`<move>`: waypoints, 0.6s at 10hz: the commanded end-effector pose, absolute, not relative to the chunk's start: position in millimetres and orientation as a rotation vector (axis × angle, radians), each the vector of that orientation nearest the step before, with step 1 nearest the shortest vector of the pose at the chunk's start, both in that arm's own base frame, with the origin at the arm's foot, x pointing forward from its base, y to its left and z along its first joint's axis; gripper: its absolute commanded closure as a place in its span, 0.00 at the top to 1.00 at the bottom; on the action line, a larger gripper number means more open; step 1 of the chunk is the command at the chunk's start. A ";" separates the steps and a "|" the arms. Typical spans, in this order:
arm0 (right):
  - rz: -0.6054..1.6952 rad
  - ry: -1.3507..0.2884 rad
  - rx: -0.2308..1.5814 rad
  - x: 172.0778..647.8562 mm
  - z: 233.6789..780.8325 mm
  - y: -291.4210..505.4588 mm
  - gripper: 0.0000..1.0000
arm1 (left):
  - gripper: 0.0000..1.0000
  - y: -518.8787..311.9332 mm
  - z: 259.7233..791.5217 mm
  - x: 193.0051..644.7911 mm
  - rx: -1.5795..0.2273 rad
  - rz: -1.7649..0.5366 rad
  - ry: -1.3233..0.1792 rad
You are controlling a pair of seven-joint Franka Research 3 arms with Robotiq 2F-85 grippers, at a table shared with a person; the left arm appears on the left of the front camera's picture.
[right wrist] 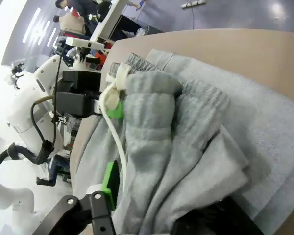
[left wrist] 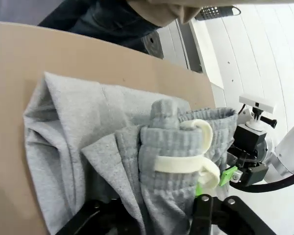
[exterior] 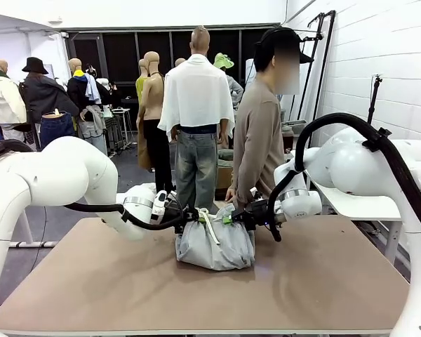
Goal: Fold the training pants.
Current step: Fold the Training pants in half.
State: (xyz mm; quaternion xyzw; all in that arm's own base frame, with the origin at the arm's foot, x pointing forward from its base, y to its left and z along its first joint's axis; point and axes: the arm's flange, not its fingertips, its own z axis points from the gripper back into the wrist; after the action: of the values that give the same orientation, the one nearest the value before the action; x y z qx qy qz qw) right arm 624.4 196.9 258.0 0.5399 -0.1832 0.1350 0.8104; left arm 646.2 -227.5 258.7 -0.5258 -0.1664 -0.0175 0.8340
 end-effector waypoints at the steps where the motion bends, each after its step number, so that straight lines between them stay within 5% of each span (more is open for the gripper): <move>1: 0.272 -0.370 1.115 613.5 269.3 184.8 1.00 | 1.00 -214.1 275.7 635.1 -1.102 -0.004 -0.371; 6: 0.229 -0.393 0.968 593.2 296.0 135.6 1.00 | 1.00 -152.2 309.2 579.3 -1.055 0.065 -0.487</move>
State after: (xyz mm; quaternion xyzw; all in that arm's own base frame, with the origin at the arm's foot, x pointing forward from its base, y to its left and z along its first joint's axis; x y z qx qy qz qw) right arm 603.4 137.2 287.1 0.4789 -0.1938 0.1199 0.8478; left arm 602.1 -161.0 305.1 -0.5023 -0.2051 0.0262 0.8396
